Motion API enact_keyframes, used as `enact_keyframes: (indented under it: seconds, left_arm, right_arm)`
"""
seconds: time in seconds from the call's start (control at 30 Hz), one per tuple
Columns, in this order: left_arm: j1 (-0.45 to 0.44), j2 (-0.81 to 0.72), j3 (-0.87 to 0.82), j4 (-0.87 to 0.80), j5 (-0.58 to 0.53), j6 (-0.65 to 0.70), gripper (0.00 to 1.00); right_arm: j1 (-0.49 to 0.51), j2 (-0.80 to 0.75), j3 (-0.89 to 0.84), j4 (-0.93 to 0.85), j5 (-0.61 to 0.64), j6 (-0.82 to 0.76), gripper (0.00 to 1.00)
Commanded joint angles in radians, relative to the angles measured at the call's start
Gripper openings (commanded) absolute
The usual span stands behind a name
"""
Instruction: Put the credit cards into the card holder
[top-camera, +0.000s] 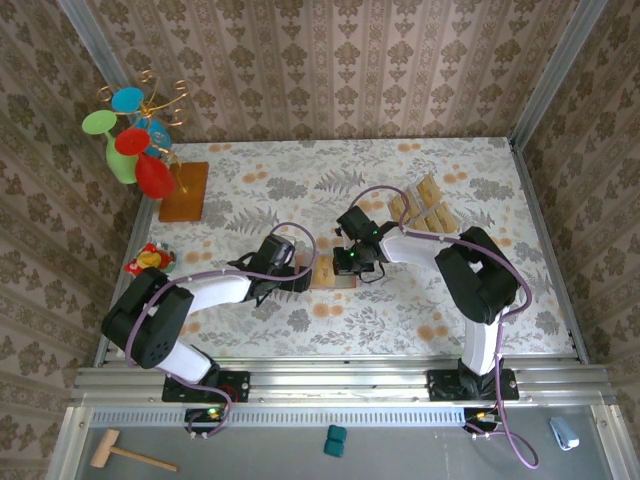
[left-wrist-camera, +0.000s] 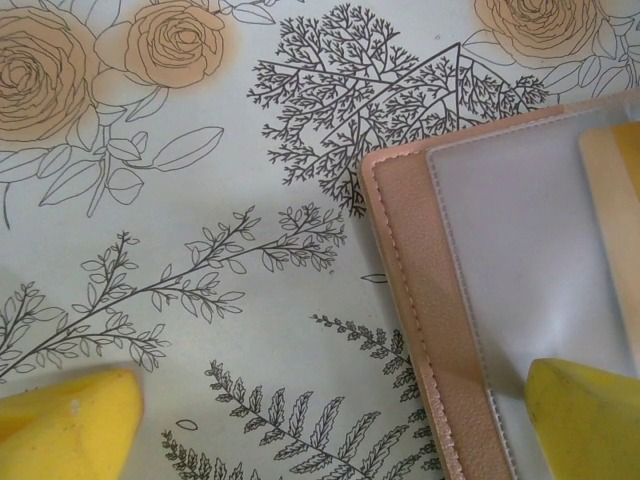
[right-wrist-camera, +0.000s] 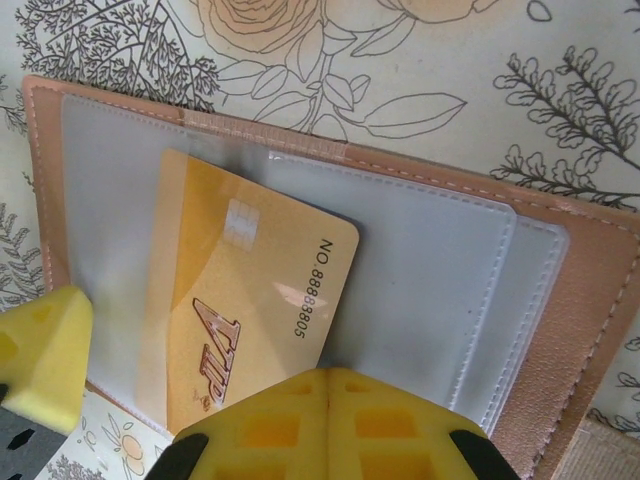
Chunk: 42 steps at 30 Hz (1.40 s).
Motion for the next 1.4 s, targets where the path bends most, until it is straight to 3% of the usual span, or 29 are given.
enact_keyframes:
  seconds: [0.0,0.4,0.7,1.37]
  left_arm:
    - [0.007,-0.006,-0.020,0.017,0.032,-0.022,1.00]
    - [0.011,-0.030,-0.006,-0.002,0.042,-0.037,1.00]
    - [0.097,-0.121,0.032,-0.113,0.029,-0.062,1.00]
    - [0.121,-0.013,0.038,-0.173,-0.006,-0.036,1.00]
  right_arm:
    - [0.008,0.022,0.027,-0.013,0.002,0.001,0.00]
    - [0.018,0.035,0.056,-0.007,-0.021,0.010,0.00]
    - [0.017,-0.011,0.049,-0.020,-0.007,0.002,0.00]
    - [-0.006,-0.039,0.000,-0.054,0.056,-0.019,0.00]
